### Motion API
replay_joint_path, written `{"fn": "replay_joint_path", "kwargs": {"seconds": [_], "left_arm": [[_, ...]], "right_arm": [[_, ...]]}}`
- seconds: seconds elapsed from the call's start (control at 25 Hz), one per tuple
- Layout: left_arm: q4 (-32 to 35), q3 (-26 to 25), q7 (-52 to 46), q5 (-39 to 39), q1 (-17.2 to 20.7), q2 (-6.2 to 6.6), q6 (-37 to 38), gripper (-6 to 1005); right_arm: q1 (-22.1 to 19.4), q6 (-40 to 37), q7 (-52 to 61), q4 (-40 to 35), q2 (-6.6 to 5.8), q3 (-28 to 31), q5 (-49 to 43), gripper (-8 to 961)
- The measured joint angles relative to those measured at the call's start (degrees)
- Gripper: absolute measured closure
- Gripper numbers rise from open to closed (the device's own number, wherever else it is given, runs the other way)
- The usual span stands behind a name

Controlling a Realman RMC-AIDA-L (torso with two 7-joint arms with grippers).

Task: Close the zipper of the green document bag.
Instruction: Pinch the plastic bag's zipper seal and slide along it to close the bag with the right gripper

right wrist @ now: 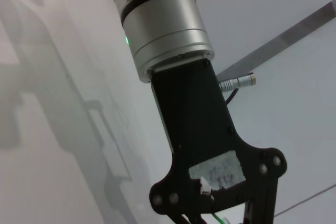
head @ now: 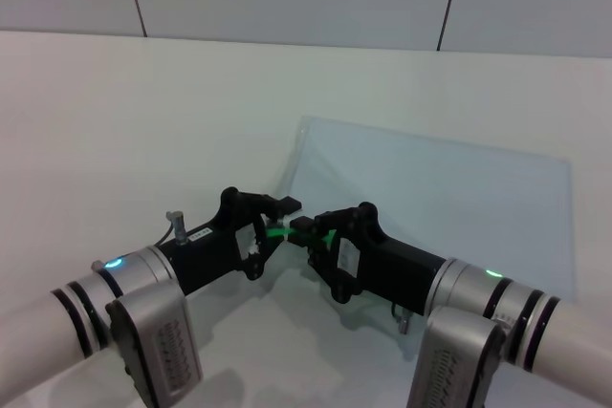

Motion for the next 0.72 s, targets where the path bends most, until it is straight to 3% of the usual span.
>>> {"fn": "replay_joint_path", "kwargs": {"seconds": [0.72], "left_arm": [[0.0, 0.0, 0.6, 0.0, 0.9, 0.15, 0.1, 953]], "right_arm": [[-4.1, 0.2, -2.2, 1.7, -0.33, 2.0, 0.0, 860]]}}
